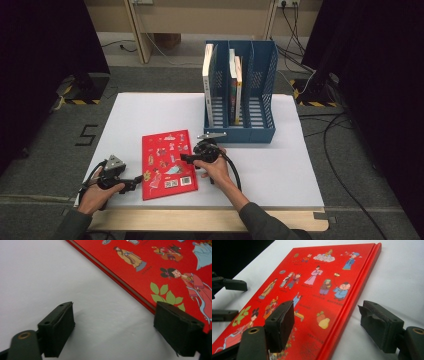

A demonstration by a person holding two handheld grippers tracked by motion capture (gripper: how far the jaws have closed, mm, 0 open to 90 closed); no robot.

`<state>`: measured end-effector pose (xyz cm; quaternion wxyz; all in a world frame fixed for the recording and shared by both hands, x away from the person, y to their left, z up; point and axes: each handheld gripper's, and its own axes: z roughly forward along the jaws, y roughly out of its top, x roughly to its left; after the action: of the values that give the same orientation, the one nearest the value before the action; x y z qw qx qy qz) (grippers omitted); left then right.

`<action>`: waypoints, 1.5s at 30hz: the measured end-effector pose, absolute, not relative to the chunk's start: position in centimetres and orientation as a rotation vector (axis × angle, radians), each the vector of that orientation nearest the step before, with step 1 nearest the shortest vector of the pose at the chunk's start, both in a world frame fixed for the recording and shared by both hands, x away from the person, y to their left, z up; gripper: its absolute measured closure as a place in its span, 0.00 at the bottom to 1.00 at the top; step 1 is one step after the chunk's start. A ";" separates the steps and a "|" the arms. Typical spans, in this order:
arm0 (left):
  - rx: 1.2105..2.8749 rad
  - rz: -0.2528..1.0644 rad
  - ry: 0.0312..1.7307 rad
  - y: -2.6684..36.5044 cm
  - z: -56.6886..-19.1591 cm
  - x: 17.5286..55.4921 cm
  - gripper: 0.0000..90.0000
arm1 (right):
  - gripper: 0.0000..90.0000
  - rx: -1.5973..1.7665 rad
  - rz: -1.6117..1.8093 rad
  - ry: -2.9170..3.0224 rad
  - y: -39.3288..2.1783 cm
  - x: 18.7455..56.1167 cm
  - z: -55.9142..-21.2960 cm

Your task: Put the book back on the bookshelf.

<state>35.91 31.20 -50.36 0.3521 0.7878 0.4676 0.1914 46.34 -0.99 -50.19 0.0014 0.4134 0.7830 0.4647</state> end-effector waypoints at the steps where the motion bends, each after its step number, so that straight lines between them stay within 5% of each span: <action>1: 2.040 0.496 1.207 31.1 -50.4 35.9 0.15 | 0.31 1.295 1.456 2.459 -1.0 46.4 -50.2; 21: 2.042 0.489 1.213 31.1 -50.4 36.0 0.14 | 0.33 1.494 1.611 2.342 -0.8 45.8 -50.8; 27: 2.040 0.490 1.211 31.1 -50.5 36.0 0.14 | 0.39 1.592 1.677 2.309 -1.4 45.5 -51.0; 36: 2.039 0.489 1.206 31.2 -50.5 35.9 0.14 | 0.61 1.637 1.743 2.337 -2.1 45.5 -51.4; 45: 2.037 0.489 1.200 31.3 -50.5 35.9 0.14 | 0.61 1.434 1.786 2.443 -1.2 45.2 -50.3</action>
<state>35.91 31.26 -50.51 0.3557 0.7885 0.4645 0.1894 45.23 -1.25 -50.29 -0.1034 0.4259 0.7255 0.5306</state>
